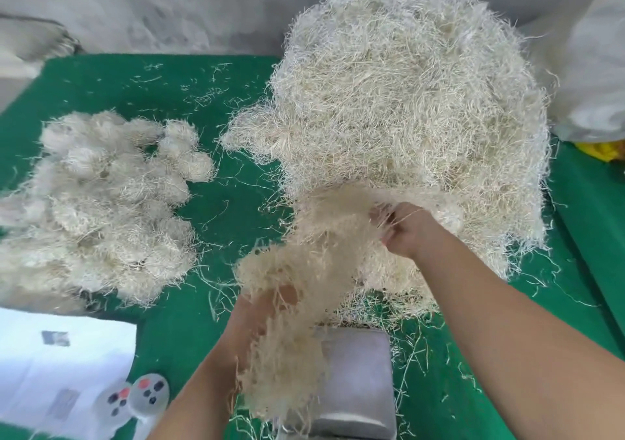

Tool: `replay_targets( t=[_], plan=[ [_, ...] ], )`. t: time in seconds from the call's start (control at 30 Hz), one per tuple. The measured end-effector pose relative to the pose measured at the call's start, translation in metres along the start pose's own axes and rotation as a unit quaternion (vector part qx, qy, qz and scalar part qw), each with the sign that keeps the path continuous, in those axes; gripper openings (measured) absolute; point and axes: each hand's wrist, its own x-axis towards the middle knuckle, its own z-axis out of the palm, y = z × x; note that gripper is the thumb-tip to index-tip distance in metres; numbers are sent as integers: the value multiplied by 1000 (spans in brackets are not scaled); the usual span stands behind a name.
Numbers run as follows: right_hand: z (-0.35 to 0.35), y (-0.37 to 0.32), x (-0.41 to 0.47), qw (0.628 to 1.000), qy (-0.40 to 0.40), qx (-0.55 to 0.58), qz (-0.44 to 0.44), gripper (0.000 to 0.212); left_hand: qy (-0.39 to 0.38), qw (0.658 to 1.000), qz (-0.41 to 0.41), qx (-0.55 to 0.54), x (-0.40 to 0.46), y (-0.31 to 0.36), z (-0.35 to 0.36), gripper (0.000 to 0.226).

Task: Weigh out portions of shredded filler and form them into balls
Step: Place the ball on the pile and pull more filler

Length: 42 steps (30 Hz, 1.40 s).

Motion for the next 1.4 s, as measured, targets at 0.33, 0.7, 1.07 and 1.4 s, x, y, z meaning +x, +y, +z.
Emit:
replay_targets(
  t=[0.33, 0.7, 1.07, 1.4],
  plan=[
    [12, -4, 13, 922, 69, -268, -271, 39, -180, 972, 8, 152, 3, -27, 30, 9],
    [1, 43, -26, 463, -194, -808, -308, 121, -133, 955, 141, 225, 1, 7, 23, 41],
    [1, 45, 0, 478, 2, -809, -342, 28, -200, 969, 76, 125, -7, 29, 32, 16],
    [-26, 2, 35, 683, 124, -658, -293, 17, -289, 944, -2, 159, -8, 4, 27, 8]
  ],
)
